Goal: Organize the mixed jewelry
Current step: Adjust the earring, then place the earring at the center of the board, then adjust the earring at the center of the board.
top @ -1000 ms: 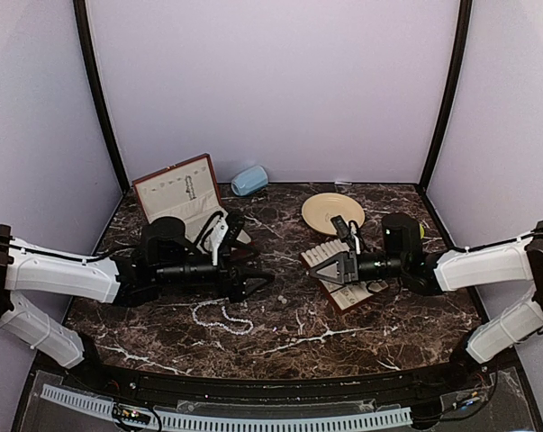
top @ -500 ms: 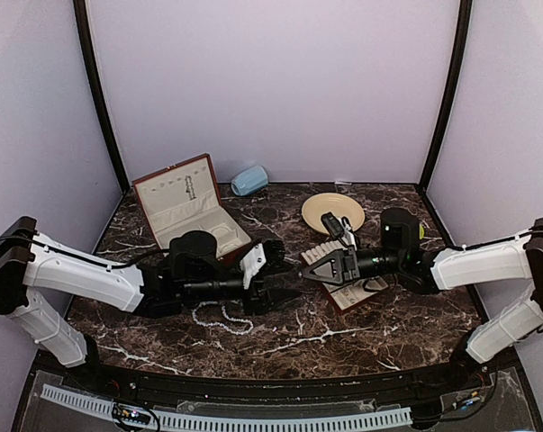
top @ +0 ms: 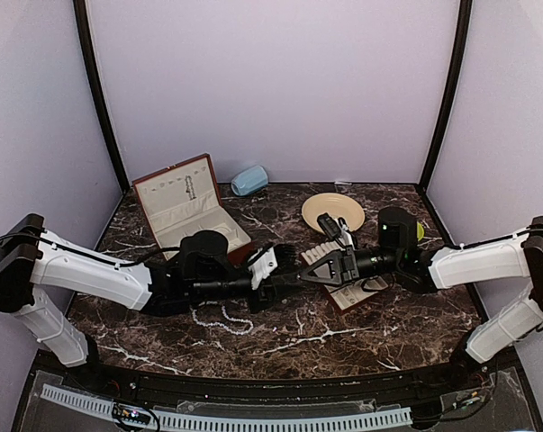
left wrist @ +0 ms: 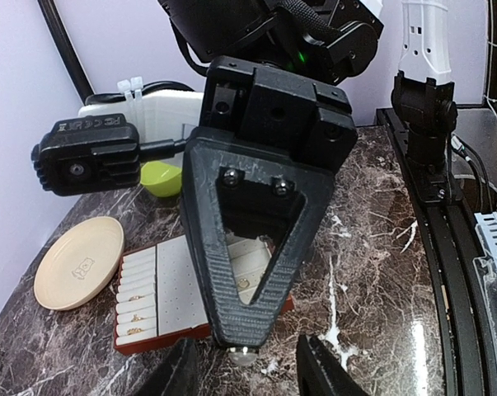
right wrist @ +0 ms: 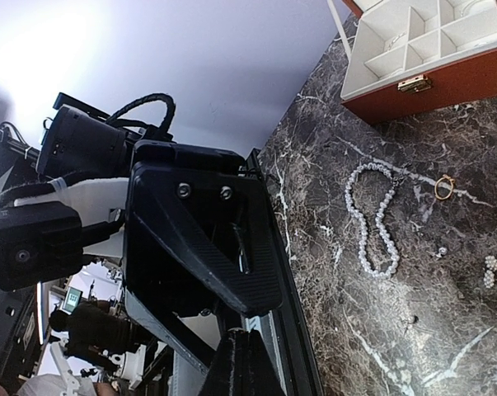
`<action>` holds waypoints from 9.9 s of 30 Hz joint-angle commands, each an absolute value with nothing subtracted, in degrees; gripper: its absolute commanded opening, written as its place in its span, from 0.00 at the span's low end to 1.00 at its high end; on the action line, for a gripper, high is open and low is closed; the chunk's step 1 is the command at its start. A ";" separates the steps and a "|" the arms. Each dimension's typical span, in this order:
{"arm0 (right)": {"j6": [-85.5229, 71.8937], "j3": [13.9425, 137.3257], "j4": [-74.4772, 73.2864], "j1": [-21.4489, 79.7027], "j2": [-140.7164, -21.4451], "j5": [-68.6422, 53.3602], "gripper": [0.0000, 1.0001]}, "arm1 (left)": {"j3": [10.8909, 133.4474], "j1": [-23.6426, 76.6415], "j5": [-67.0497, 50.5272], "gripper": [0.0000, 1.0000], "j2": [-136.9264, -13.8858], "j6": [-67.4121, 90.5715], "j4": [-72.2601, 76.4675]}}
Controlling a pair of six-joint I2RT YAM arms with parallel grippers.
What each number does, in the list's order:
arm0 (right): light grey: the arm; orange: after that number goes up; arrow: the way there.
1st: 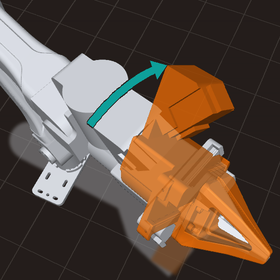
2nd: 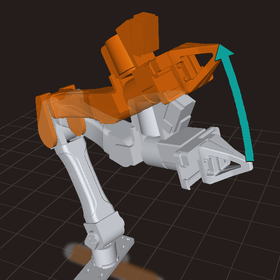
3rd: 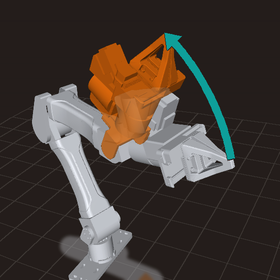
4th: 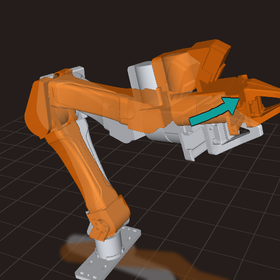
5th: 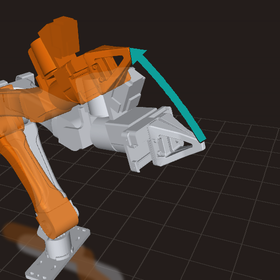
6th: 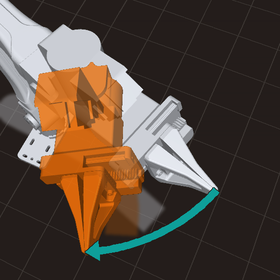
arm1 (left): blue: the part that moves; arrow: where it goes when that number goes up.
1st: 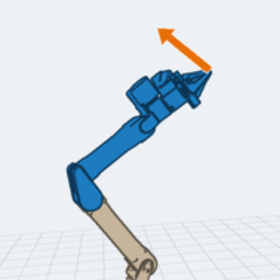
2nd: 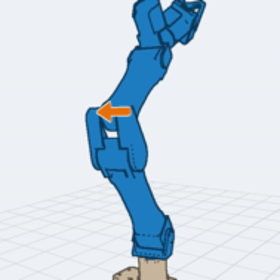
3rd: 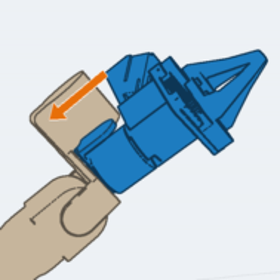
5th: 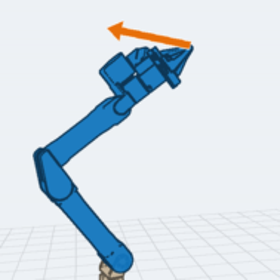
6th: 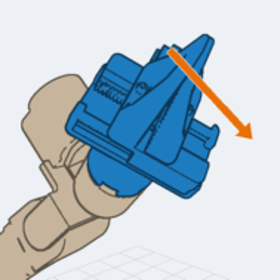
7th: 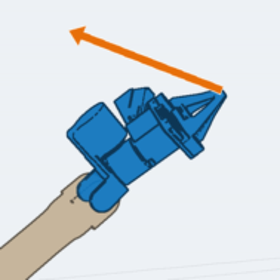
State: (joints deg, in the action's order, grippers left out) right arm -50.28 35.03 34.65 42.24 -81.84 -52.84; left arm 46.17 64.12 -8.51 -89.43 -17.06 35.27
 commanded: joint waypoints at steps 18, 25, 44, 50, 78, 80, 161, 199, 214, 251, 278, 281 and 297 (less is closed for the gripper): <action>-48.22 37.88 32.20 42.80 -83.33 -54.29 0.00 | 47.19 64.42 -7.33 0.23 -88.99 -19.83 33.55; -45.38 37.65 28.92 42.72 -81.49 -48.83 0.00 | 45.25 64.42 -5.67 0.37 -88.51 -15.09 34.78; -32.11 47.78 -2.40 48.52 -85.17 -12.22 0.00 | 32.42 54.08 -11.92 0.72 -84.60 32.81 51.45; -32.80 54.09 -12.31 52.91 -94.40 -4.26 0.00 | 34.56 53.63 -11.84 0.71 -85.68 33.42 45.85; -35.97 61.11 -21.41 54.58 -102.98 1.81 0.24 | 37.35 53.63 -10.94 0.68 -89.24 33.39 38.06; -36.05 60.73 -20.96 54.50 -102.29 1.63 0.25 | 37.35 53.67 -10.86 0.68 -89.28 33.45 38.06; -37.57 59.31 -18.36 54.33 -97.22 1.79 0.00 | 41.95 53.69 -11.08 0.64 -94.75 36.65 39.00; -37.54 56.52 -21.94 55.46 -97.11 6.64 0.23 | 41.80 53.65 -12.06 0.61 -97.51 36.94 40.44; -35.35 57.59 -24.58 56.11 -99.54 8.31 0.18 | 40.86 53.68 -11.47 0.61 -97.24 37.28 40.67; -39.20 60.61 -26.57 57.39 -97.30 15.28 0.20 | 39.55 53.68 -10.38 0.61 -94.95 37.43 40.45; -41.23 56.95 -27.07 56.87 -97.83 13.74 0.16 | 38.13 52.53 -8.66 0.61 -91.38 42.30 38.92; -42.06 55.88 -26.73 56.78 -97.73 12.87 0.16 | 37.48 52.08 -8.52 0.61 -91.14 42.56 38.93; -42.89 54.73 -28.35 53.56 -96.88 14.42 0.24 | 34.93 50.99 -7.51 0.61 -87.90 42.69 38.15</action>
State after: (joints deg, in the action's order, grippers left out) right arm -42.57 55.37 -27.38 54.74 -98.67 12.91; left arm 36.34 51.57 -8.60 -90.96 42.72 38.87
